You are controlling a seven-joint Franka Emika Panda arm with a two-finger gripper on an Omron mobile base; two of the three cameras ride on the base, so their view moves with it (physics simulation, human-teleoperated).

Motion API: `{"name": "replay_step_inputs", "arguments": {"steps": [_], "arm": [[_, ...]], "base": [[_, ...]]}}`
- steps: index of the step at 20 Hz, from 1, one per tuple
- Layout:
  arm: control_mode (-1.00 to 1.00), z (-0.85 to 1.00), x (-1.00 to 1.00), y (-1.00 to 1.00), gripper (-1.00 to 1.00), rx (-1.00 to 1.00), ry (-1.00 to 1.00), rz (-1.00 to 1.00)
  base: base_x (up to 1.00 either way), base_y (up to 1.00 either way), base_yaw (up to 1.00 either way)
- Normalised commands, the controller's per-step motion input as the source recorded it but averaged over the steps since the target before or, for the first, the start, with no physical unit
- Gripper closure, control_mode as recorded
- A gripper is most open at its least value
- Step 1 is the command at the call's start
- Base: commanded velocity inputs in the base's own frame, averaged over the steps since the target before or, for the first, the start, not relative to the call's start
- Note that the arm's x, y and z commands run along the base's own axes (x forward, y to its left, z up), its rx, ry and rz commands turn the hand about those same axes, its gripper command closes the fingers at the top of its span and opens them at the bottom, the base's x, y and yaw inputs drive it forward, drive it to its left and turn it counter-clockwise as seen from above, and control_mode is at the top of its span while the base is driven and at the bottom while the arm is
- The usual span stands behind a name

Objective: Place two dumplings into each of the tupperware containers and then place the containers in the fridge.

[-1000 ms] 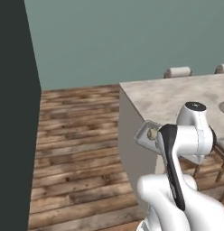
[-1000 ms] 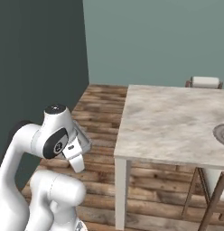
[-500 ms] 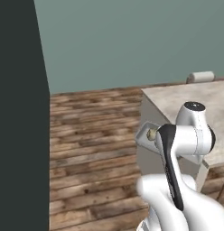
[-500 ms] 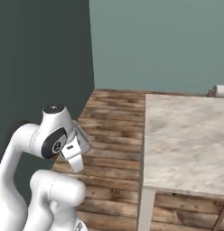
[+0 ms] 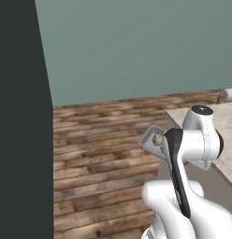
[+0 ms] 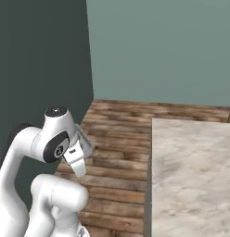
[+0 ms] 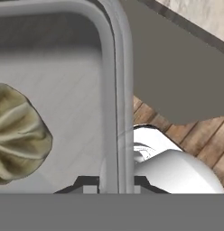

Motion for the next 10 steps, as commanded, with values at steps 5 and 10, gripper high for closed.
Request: {"name": "replay_step_inputs", "arguments": {"steps": [5, 10], "arm": [[1.0, 0.0, 0.0, 0.0, 1.0, 0.0, 0.0, 0.0], [1.0, 0.0, 0.0, 0.0, 1.0, 0.0, 0.0, 0.0]], "base": [[1.0, 0.43, -0.03], [0.98, 0.39, -0.15]]}}
